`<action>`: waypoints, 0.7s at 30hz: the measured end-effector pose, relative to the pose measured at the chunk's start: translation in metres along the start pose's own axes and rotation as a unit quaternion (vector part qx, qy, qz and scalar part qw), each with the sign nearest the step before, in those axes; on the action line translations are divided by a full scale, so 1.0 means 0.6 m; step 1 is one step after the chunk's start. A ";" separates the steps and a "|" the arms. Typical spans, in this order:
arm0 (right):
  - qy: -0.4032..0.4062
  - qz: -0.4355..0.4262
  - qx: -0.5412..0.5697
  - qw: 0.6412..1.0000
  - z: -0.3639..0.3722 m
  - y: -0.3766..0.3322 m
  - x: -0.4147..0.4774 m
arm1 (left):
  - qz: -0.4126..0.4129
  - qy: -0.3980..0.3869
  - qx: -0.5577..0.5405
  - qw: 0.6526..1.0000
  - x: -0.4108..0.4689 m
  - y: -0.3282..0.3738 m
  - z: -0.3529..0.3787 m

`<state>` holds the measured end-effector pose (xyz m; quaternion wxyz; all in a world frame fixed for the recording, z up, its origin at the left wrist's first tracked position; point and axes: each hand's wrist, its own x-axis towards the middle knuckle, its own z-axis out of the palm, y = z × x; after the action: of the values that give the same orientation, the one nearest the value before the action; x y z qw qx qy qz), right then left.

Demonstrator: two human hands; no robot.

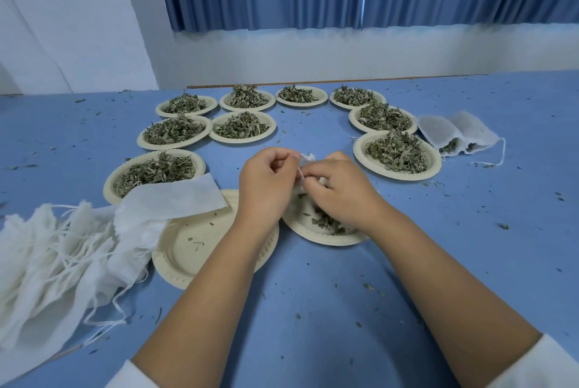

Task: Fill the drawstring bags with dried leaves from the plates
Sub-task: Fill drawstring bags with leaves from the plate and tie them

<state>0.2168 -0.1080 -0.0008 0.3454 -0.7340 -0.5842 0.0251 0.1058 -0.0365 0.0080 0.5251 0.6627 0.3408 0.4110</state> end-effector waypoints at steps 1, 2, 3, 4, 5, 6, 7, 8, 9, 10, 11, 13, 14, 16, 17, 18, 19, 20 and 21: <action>-0.020 0.005 -0.008 1.000 0.002 0.001 0.000 | 0.003 -0.002 0.006 1.000 0.000 -0.001 0.000; -0.025 0.007 -0.007 1.000 0.001 0.000 -0.001 | 0.004 -0.002 0.007 1.000 0.000 -0.002 0.000; -0.013 0.006 0.002 1.000 -0.002 -0.002 -0.001 | 0.003 0.001 0.003 1.000 0.001 -0.002 -0.001; 0.014 0.002 0.016 1.000 -0.006 -0.004 -0.002 | 0.001 0.007 -0.003 1.000 0.002 -0.002 -0.003; 0.049 -0.002 0.027 0.998 -0.010 -0.005 -0.002 | -0.002 0.014 -0.008 1.000 0.004 -0.002 -0.006; 0.079 -0.007 0.029 0.996 -0.015 -0.004 -0.001 | -0.005 0.020 -0.012 1.000 0.006 -0.002 -0.008; 0.094 -0.012 0.020 0.995 -0.018 -0.002 0.000 | -0.005 0.026 -0.015 1.000 0.007 -0.002 -0.009; 0.095 -0.018 0.006 0.995 -0.020 0.002 0.001 | -0.004 0.031 -0.014 0.999 0.008 -0.001 -0.011; 0.087 -0.021 -0.006 0.996 -0.020 0.005 0.002 | 0.000 0.035 -0.011 0.999 0.008 -0.001 -0.011; 0.075 -0.023 -0.011 0.997 -0.019 0.008 0.003 | 0.003 0.035 -0.009 0.999 0.008 -0.001 -0.011; 0.061 -0.026 -0.010 0.998 -0.016 0.010 0.003 | 0.002 0.033 -0.010 0.999 0.008 -0.001 -0.011; 0.033 -0.028 0.010 0.999 -0.010 0.011 0.002 | -0.005 0.020 -0.020 1.000 0.007 -0.002 -0.009; 0.014 -0.023 0.022 0.999 -0.007 0.011 0.002 | -0.009 0.012 -0.025 1.000 0.007 -0.002 -0.008; -0.035 -0.006 0.037 0.999 -0.003 0.009 0.001 | -0.014 0.001 -0.025 1.000 0.005 -0.002 -0.006; -0.056 0.004 0.042 0.998 -0.002 0.009 0.001 | -0.015 -0.003 -0.023 1.000 0.005 -0.002 -0.006; -0.072 0.012 0.050 0.996 -0.003 0.008 0.002 | -0.015 -0.007 -0.022 1.000 0.005 -0.002 -0.005; -0.084 0.017 0.058 0.995 -0.004 0.008 0.002 | -0.016 -0.010 -0.021 1.000 0.005 -0.003 -0.005; -0.095 0.022 0.065 0.993 -0.006 0.007 0.002 | -0.017 -0.013 -0.021 1.000 0.006 -0.004 -0.004; -0.105 0.027 0.071 0.992 -0.008 0.007 0.002 | -0.019 -0.016 -0.020 0.999 0.006 -0.005 -0.004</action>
<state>0.2227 -0.1095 0.0011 0.3329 -0.7161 -0.5942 0.1527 0.1053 -0.0319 0.0061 0.5515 0.6520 0.3364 0.3969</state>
